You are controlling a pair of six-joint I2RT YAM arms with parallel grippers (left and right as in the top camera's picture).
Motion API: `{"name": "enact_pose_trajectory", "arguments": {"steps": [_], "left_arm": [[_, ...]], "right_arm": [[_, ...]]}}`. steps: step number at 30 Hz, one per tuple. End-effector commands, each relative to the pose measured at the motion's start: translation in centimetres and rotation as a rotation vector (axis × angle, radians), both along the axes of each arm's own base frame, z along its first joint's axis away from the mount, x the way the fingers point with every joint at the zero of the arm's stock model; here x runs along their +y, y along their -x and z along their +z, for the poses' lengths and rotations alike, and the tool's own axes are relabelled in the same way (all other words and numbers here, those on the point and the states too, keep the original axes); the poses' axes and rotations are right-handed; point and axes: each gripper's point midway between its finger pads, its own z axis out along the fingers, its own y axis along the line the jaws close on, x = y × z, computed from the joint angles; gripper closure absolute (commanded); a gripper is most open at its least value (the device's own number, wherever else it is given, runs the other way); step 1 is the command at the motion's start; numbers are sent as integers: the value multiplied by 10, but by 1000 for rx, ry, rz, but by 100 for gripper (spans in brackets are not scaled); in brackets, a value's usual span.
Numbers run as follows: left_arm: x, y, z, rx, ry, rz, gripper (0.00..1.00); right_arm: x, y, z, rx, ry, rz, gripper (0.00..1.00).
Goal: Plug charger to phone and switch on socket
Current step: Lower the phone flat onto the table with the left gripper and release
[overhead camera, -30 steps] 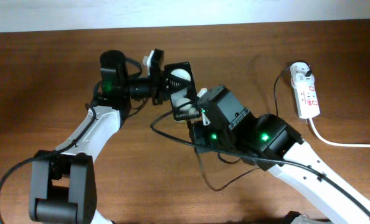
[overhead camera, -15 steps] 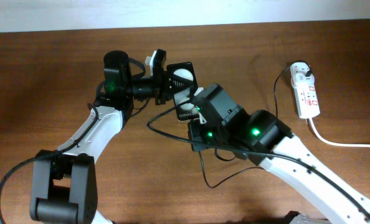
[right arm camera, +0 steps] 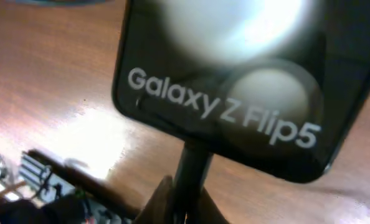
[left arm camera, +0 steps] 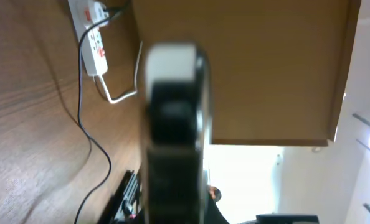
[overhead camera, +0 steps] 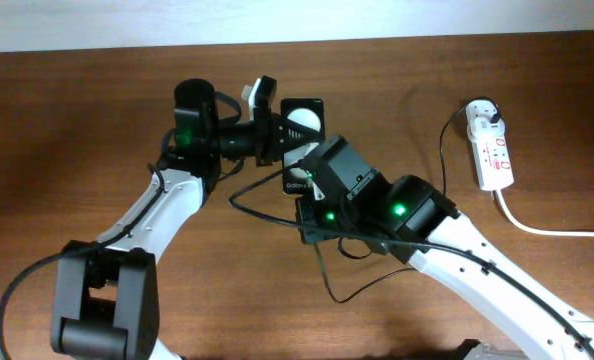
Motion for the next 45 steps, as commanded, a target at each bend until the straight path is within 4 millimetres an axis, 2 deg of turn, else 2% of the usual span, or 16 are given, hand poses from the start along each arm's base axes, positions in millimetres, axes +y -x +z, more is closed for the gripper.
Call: {"name": "enact_pose_trajectory", "arguments": {"steps": [1, 4, 5, 9, 12, 14, 16, 18, 19, 21, 25, 32, 37, 43, 44, 45], "left_arm": [[-22, 50, 7, -42, 52, -250, 100], [-22, 51, 7, -96, 57, -253, 100], [-22, 51, 7, -100, 57, -253, 100], [-23, 50, 7, -199, 64, -252, 100], [-25, 35, -3, -255, 24, -163, 100], [-23, 16, -26, -250, -75, -42, 98], [-17, 4, -55, -304, -205, 29, 97], [-7, -4, -80, -282, -331, 93, 97], [7, -12, -105, -227, -464, 168, 97], [20, -14, -125, -264, -589, 183, 92], [21, -16, -143, -253, -615, 174, 92], [22, -17, -214, -125, -666, 142, 88], [24, -13, -232, -83, -683, 126, 80], [33, -11, -242, -57, -752, 146, 40], [36, -10, -245, -46, -770, 148, 37], [42, -7, -250, -25, -808, 153, 27]], "right_arm": [[-1, -29, 40, -158, -40, -55, 76], [-9, -20, 51, -166, -47, -55, 73], [-15, -14, 58, -176, -56, -55, 65], [-48, 20, 90, -243, -63, -17, 39], [-91, 50, 117, -324, -64, -60, 32], [-114, 66, 133, -387, -88, -89, 26], [-135, 78, 146, -449, -105, -125, 15], [-145, 85, 152, -481, -118, -141, 3], [-148, 88, 153, -486, -124, -142, 0], [-151, 92, 142, -452, -88, -136, 1], [-153, 93, 131, -413, -48, -129, 1], [-159, 101, 119, -366, 0, -121, 1], [-164, 99, 118, -374, 21, -137, 1], [-164, 99, 117, -372, 24, -136, 1], [-164, 99, 117, -372, 23, -136, 1], [-164, 99, 117, -372, 23, -136, 1]]}}
